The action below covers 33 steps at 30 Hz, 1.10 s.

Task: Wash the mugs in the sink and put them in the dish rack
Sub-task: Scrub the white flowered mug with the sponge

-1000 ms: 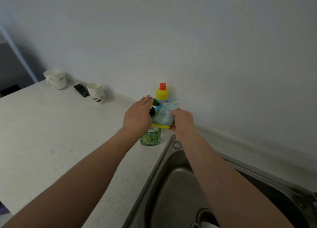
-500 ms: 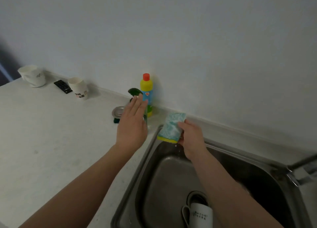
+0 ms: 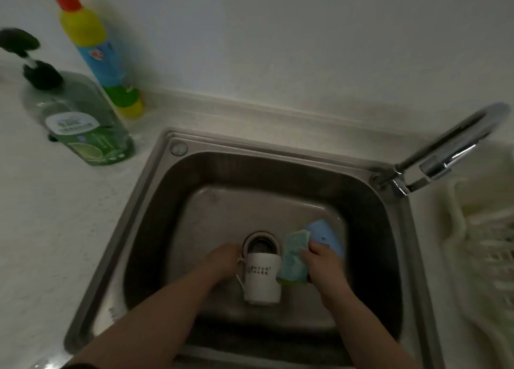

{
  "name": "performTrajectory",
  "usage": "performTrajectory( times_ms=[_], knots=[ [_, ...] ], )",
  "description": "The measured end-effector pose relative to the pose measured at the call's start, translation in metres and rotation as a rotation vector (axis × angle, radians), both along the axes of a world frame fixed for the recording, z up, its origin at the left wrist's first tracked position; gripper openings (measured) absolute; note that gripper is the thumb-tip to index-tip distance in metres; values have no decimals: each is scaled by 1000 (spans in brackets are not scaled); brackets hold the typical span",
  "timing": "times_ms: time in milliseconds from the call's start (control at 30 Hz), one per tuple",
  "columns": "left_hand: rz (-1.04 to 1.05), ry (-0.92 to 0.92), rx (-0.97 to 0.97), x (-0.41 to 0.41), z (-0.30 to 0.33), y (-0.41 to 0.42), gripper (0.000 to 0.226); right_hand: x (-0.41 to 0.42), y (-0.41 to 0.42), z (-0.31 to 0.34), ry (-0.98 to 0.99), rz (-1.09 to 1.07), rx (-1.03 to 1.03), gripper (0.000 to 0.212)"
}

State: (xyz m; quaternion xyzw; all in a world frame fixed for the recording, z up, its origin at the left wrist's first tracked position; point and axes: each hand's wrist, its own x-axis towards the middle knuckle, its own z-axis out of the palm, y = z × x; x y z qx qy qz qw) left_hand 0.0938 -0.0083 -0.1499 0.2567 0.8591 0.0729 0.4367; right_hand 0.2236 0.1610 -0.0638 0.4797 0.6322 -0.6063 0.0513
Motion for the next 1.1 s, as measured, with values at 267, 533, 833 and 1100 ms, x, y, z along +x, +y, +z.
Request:
performTrajectory(
  times_ms=[267,533,833,1100],
  knots=[
    [-50,-7,-107,5,-29,8,25,25,21,-21,-45,-17,-53,26],
    [500,-250,85,22,10,-7,19,25,21,2,-41,78,58,21],
    [621,-23,551,14,128,4,21,1,2,90,90,403,801,29],
    [610,113,762,14,214,-3,23,-2,-28,138,233,1021,1042,43]
  ],
)
